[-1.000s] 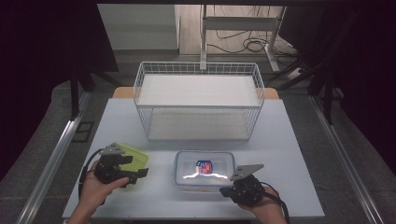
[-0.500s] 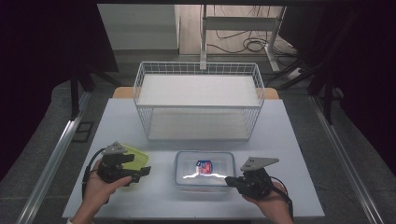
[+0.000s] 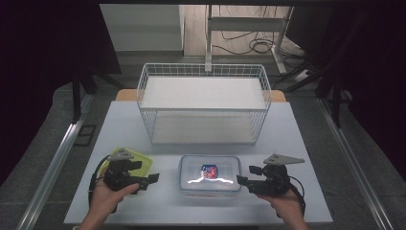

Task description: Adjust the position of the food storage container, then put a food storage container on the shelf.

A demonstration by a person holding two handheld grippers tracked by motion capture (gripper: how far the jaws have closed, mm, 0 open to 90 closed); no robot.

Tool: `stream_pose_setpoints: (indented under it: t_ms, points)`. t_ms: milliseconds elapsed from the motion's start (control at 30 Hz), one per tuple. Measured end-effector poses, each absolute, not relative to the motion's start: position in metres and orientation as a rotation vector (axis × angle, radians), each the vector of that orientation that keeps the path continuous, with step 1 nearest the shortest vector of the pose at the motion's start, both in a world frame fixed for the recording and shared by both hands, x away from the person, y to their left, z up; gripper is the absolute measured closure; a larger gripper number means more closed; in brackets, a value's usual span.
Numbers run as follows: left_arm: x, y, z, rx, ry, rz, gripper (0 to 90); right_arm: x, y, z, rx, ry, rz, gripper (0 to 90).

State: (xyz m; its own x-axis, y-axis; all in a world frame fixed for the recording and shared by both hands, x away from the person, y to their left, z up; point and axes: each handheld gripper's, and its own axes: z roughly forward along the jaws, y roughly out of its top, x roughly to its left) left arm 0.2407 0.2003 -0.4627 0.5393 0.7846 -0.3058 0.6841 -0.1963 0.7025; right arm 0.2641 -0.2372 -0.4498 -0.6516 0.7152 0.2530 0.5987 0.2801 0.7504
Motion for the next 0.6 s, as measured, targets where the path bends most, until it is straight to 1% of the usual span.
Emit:
stream_pose_setpoints:
  t_ms: [200,400,433,600]
  points:
    - [0.241,0.197,-0.464,1.931,1.19,0.133,12.5,0.266,-0.243,-0.449,1.28,2.358,1.312,25.3]
    - [0.239,0.189,-0.46,1.912,1.184,0.135,11.0,0.268,-0.245,-0.45,1.304,2.354,1.321,22.8]
    - [0.239,0.184,-0.461,1.909,1.19,0.133,10.5,0.269,-0.245,-0.451,1.324,2.346,1.316,19.8]
    - [0.241,0.175,-0.463,1.901,1.207,0.093,8.5,0.272,-0.244,-0.454,1.348,2.368,1.326,18.8]
